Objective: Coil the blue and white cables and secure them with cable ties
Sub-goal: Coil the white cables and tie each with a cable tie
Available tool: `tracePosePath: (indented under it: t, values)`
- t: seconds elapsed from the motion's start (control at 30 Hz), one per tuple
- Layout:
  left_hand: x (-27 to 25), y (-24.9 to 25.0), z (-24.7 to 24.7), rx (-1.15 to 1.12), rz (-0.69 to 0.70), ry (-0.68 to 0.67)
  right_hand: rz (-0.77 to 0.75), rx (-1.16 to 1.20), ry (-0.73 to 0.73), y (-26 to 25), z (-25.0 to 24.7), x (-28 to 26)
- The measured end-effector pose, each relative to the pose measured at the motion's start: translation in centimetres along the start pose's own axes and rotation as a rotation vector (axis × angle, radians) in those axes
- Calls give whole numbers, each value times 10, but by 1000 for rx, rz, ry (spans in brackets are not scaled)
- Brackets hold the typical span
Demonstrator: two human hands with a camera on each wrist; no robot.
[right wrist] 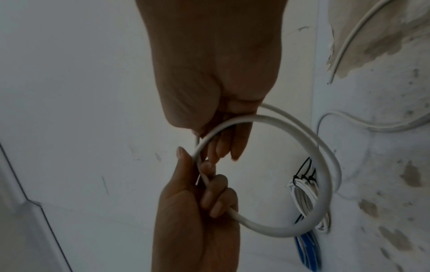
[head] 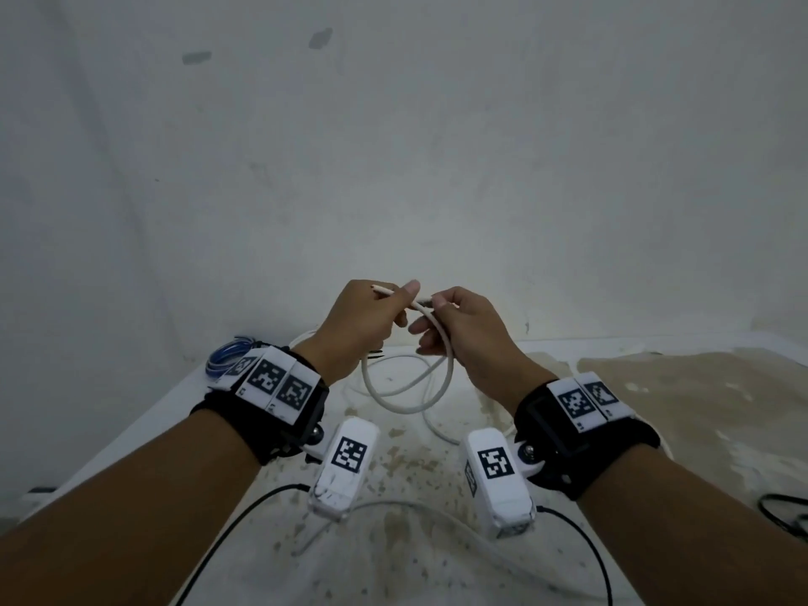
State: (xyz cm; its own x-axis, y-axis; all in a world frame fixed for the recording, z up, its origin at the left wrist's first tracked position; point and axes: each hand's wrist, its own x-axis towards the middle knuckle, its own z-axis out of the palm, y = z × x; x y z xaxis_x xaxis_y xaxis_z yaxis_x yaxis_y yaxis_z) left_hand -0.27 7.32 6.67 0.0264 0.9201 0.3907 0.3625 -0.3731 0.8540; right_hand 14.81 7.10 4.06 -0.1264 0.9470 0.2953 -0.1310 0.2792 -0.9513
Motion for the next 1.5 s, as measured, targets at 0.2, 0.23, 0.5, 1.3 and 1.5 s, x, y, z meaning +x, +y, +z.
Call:
tracePosePath:
  t: [0.2, 0.23, 0.5, 1.3, 1.5]
  values:
    - [5, -5, -1, 10, 21, 107, 37, 26, 23, -6, -7, -1]
    - [5, -6, -1, 42, 36, 122, 45, -34, 31, -5, -9, -1]
    - [1, -9, 5, 129, 94, 144, -388, -872, 48, -10, -15, 9]
    - [-39, 7, 23, 243, -434, -134, 24, 525, 377, -30, -16, 33]
    - [-14, 23, 48, -967, -625, 212, -63, 361, 413, -20, 3, 16]
